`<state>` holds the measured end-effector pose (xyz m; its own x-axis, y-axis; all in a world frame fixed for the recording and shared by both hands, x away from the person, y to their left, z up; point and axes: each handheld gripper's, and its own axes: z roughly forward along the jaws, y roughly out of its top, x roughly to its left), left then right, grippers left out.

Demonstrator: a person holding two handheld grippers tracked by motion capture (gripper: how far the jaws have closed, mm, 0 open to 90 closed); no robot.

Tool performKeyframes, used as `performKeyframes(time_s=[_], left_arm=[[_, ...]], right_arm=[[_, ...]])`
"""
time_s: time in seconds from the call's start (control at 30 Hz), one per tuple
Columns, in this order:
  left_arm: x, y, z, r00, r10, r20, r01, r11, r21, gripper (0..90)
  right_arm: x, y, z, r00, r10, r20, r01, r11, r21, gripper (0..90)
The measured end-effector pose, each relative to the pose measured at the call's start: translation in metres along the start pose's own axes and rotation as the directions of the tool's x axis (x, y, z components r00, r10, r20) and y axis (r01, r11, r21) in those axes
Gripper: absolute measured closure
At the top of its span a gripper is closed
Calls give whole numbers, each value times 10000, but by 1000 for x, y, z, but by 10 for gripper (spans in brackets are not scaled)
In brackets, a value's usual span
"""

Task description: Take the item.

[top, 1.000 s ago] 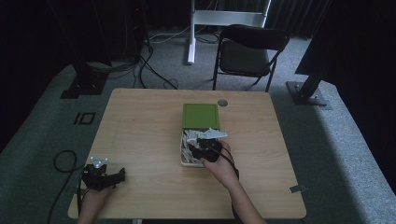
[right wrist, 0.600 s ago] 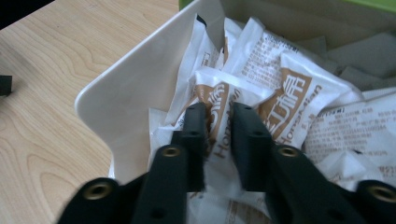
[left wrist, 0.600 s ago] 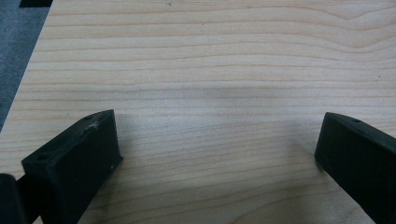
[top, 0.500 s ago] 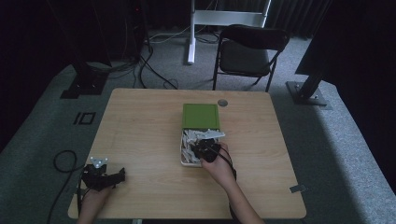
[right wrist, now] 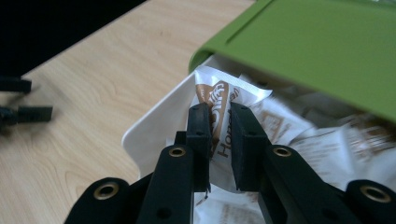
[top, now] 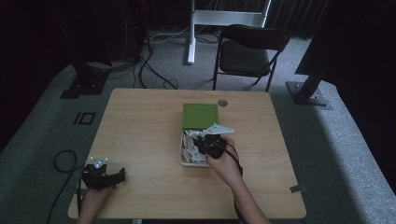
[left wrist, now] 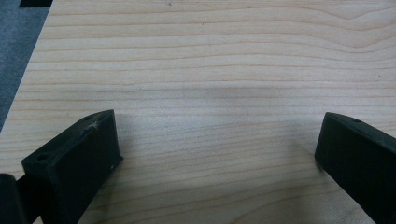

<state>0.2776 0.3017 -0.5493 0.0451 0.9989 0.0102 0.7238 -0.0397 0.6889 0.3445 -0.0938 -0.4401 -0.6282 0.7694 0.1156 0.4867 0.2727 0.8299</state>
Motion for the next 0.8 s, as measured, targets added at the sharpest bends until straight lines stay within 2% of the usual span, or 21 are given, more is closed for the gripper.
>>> performKeyframes(time_s=[0.23, 0.43, 0.6, 0.8], left_arm=[[0, 0, 0, 10000, 1, -2, -1, 10000, -3, 7], [0, 0, 0, 10000, 4, -3, -4, 10000, -2, 7], [0, 0, 0, 10000, 2, -3, -2, 10000, 0, 7], [0, 0, 0, 10000, 15, -1, -15, 10000, 10, 7]], right_arm=[[-14, 10, -21, 9992, 7, 410, 11, 9990, -443, 791], [-32, 10, -32, 9946, 191, 1021, -115, 9971, -746, 792], [-47, 7, -38, 9874, 374, 1539, -241, 9959, -872, 792], [-68, 0, -38, 9740, 599, 2185, -412, 9952, -890, 793]])
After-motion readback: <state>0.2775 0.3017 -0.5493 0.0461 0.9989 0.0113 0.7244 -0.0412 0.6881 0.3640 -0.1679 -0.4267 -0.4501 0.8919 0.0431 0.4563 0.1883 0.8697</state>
